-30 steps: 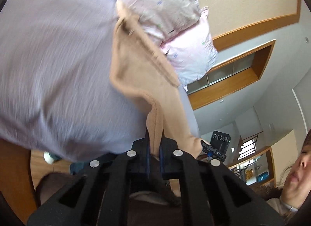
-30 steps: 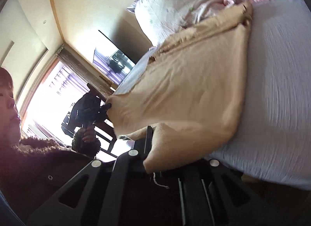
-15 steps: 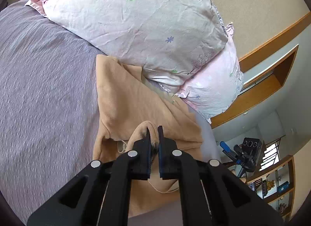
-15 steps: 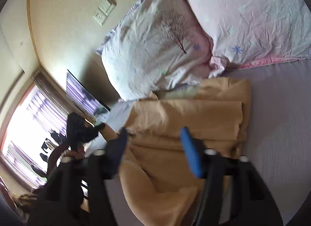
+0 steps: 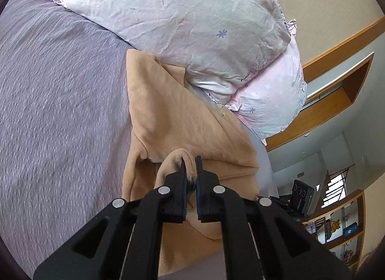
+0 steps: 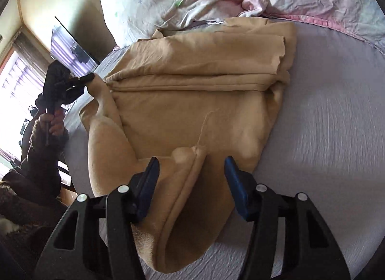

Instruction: Fold small clothes

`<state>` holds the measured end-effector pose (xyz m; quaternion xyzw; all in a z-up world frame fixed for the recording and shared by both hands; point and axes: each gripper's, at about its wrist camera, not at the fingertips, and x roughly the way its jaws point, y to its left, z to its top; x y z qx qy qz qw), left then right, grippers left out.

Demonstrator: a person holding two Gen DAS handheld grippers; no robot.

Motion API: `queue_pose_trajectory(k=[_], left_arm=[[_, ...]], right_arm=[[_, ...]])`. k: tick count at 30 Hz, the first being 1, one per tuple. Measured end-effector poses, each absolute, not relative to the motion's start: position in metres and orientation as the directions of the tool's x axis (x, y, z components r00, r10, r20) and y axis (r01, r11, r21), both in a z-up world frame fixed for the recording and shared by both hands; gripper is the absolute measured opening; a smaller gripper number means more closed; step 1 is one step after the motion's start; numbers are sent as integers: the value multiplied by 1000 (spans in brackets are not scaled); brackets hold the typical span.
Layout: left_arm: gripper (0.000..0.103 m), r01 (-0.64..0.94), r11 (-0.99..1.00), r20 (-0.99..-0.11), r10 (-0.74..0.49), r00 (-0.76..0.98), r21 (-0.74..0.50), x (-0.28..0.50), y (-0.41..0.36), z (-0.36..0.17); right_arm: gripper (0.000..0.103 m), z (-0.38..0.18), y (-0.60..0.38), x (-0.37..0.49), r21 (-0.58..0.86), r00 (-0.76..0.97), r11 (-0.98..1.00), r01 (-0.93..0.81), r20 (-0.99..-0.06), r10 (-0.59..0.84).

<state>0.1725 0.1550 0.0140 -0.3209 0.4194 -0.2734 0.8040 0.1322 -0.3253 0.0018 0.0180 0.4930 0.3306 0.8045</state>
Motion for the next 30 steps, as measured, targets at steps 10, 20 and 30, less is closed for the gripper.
queue_pose_trajectory(k=[10, 20, 30], left_arm=[[5, 183, 653, -491, -699, 520, -735, 167, 156, 24], [5, 95, 749, -505, -529, 681, -656, 272, 161, 51], [20, -22, 731, -588, -530, 612, -682, 327, 161, 11]], right_arm=[[5, 52, -320, 122, 219, 456, 820, -530, -742, 492], [5, 87, -352, 267, 357, 765, 905, -231, -508, 396], [69, 50, -350, 309, 375, 738, 927, -22, -619, 268]])
